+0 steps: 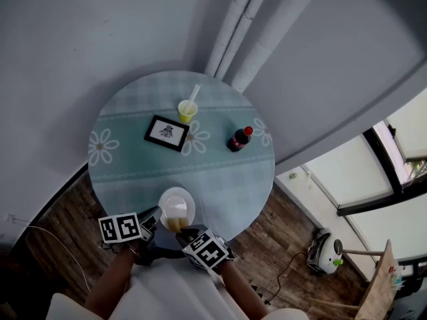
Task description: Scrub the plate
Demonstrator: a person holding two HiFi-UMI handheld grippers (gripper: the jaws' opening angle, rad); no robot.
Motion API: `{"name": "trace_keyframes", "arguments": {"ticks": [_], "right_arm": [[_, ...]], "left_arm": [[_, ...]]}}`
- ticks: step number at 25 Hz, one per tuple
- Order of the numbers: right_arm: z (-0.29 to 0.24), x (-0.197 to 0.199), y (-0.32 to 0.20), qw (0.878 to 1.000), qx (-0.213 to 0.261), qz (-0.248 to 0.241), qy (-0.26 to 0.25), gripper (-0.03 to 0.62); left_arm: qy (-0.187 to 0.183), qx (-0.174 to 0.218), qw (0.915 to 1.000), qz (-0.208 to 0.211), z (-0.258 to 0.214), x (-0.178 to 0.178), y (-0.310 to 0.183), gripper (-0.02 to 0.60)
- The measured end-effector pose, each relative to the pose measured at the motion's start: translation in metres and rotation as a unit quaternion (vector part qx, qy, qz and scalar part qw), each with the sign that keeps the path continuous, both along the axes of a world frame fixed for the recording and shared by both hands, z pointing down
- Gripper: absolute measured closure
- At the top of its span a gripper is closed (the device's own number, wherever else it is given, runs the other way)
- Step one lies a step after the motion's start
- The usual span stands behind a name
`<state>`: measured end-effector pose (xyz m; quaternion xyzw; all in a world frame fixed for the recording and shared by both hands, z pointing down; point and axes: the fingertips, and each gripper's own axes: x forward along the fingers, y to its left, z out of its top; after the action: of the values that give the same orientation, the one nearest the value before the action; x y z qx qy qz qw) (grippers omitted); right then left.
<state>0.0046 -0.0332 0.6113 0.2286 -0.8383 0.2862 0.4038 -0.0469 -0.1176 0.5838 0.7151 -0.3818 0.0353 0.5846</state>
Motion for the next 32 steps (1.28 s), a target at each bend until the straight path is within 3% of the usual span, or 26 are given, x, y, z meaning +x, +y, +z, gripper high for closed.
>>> {"name": "trace_keyframes", "arguments": {"ticks": [5,12,17,24,32], "right_arm": [[0.019,0.018,-0.008,0.998,-0.028,0.049,-0.008,0.531],[0.028,0.038,-0.041,0.991,-0.004,0.131,0.014,0.531],[0.032,0.043,-0.050,0.990,0.004,0.142,0.024,0.531],[0.009,0.052,-0.070,0.981,0.052,0.185,0.012,0.531],[-0.016,0.091,-0.087,0.966,0.101,0.239,0.013,0.531]], "left_arm": [[-0.008,0.000,0.9999,0.010,0.001,0.000,0.004,0.563],[-0.007,0.000,0.9999,0.013,0.000,0.000,0.006,0.563],[-0.013,0.004,0.9997,0.021,-0.001,0.000,0.006,0.563],[-0.008,0.000,0.9998,0.016,0.001,0.000,0.005,0.565],[-0.012,-0.003,0.9998,0.015,0.005,-0.004,0.004,0.565]]}}
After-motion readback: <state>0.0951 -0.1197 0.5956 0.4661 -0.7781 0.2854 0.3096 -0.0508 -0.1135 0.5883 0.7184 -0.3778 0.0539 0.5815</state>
